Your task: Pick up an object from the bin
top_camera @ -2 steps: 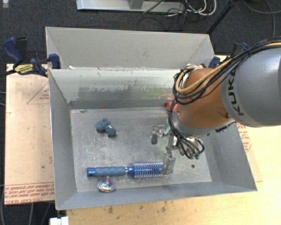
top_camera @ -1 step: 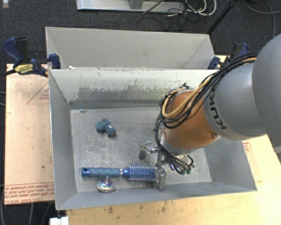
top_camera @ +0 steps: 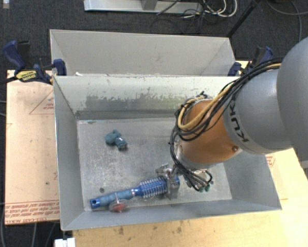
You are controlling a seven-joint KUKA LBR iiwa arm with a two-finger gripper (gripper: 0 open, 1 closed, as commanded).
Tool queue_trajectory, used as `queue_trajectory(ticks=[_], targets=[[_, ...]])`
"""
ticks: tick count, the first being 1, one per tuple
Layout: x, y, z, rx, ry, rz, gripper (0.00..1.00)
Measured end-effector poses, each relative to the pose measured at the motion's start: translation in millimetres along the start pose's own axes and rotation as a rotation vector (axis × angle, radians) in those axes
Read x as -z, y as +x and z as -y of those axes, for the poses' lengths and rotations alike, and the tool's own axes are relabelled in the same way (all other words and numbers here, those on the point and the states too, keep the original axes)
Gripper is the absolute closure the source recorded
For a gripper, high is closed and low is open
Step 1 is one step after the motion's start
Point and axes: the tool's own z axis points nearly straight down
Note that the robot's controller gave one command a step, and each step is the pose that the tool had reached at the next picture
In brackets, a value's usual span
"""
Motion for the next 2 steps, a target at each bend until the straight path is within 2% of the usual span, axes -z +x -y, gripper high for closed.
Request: queue_trajectory(ticks=[1, 2], targets=[[-3, -37.9, 34, 0.274, 0.002, 0.005, 1.0], [148, -41.3, 20, 0.263, 0.003, 0.011, 1.0]])
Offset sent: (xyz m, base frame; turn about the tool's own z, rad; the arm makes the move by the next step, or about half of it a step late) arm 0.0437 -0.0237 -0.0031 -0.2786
